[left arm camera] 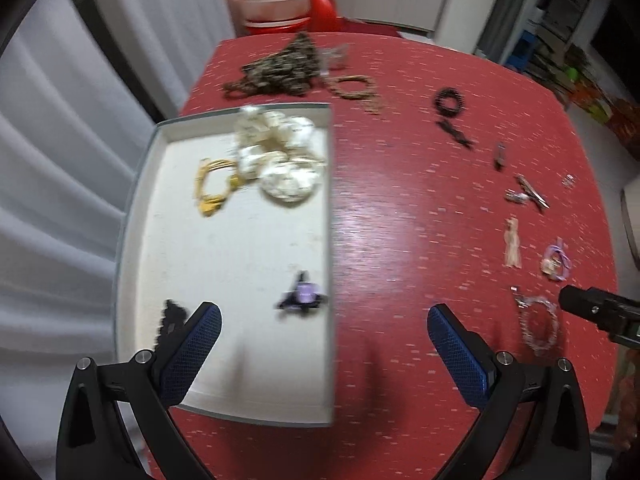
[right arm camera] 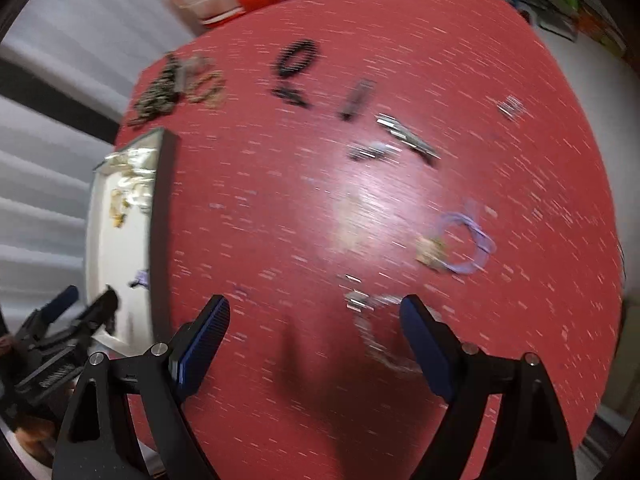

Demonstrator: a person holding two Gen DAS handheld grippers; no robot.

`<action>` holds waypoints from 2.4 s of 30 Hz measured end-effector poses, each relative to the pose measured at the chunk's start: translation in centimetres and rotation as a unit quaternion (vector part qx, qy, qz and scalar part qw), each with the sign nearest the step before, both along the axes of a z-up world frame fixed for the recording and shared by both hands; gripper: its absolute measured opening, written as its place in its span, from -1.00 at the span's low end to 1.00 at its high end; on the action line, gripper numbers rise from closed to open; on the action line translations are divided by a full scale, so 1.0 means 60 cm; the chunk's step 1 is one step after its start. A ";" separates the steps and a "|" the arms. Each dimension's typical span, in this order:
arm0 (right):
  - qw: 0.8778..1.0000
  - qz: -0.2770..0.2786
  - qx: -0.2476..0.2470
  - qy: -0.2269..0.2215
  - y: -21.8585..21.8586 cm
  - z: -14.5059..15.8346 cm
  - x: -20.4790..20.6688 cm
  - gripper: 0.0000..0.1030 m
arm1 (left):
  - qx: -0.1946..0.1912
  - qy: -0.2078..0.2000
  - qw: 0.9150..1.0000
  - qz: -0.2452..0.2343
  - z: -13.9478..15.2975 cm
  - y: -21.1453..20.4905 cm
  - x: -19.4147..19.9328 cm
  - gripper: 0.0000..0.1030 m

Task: Organize jewelry
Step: 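Lift both open tools away from the white tray, then grasp the grey slotted hair clip with the left tool while the right grasps a silver charm, then carry the grey slotted clip toward the tray while the right tool carries the silver charm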

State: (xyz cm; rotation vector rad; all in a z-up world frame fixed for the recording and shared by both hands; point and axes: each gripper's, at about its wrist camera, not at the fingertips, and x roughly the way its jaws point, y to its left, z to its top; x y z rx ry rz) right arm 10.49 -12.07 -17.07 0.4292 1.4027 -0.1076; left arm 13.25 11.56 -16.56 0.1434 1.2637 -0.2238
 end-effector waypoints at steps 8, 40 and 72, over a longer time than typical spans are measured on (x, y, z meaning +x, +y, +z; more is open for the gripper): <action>0.998 -0.064 -0.020 0.016 -0.126 -0.010 -0.044 0.73 | -0.009 0.008 0.999 -0.041 -0.007 -0.110 0.002 1.00; 0.995 -0.068 -0.077 -0.019 -0.314 -0.096 0.138 0.71 | -0.024 -0.022 0.994 -0.102 -0.088 -0.369 0.190 0.88; 0.989 -0.049 -0.115 -0.075 -0.280 -0.086 0.171 -0.70 | -0.061 -0.018 0.990 -0.125 -0.090 -0.421 0.200 -0.68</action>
